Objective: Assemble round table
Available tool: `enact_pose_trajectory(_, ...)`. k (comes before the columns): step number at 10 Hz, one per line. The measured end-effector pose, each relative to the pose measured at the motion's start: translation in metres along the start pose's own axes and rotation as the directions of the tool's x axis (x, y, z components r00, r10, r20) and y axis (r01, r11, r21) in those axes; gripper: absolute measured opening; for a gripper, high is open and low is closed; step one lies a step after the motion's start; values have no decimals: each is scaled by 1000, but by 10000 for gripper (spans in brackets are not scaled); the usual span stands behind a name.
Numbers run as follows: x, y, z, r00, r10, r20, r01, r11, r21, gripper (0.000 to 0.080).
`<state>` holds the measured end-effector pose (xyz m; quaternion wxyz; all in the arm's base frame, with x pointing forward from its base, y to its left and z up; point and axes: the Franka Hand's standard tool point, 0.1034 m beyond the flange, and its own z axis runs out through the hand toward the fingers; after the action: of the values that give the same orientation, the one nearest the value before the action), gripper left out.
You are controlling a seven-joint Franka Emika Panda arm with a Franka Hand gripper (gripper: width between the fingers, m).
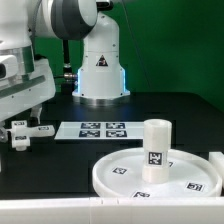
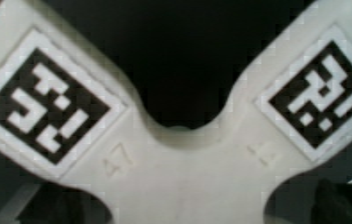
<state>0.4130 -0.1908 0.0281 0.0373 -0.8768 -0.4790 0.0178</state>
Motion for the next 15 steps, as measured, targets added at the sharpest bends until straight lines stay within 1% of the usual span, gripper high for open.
enact_pose_trajectory(3,-2,-2,4,1000,2,2,-2,1000,8,649)
enact_pose_trajectory(5,-2,-2,4,1000,2,3,-2,1000,9,636)
enact_pose_trajectory(6,-2,-2,4,1000,2,3,-2,1000,9,463)
enact_pose_trajectory(7,-2,-2,4,1000,2,3,-2,1000,9,446)
enact_pose_trajectory(10,0,-3,4,1000,2,2,-2,1000,8,446)
enact_pose_trajectory(11,5,-5,0,1000,26,0,-26,1000,12,446)
enact_pose_trajectory(12,19,-11,-9,998,63,-4,-63,998,20,446)
enact_pose_trajectory(13,36,-21,-16,996,87,-7,-86,996,33,446)
enact_pose_trajectory(14,55,-29,-23,992,123,-8,-123,992,40,447)
enact_pose_trajectory(15,79,-35,-32,981,193,-6,-193,980,49,447)
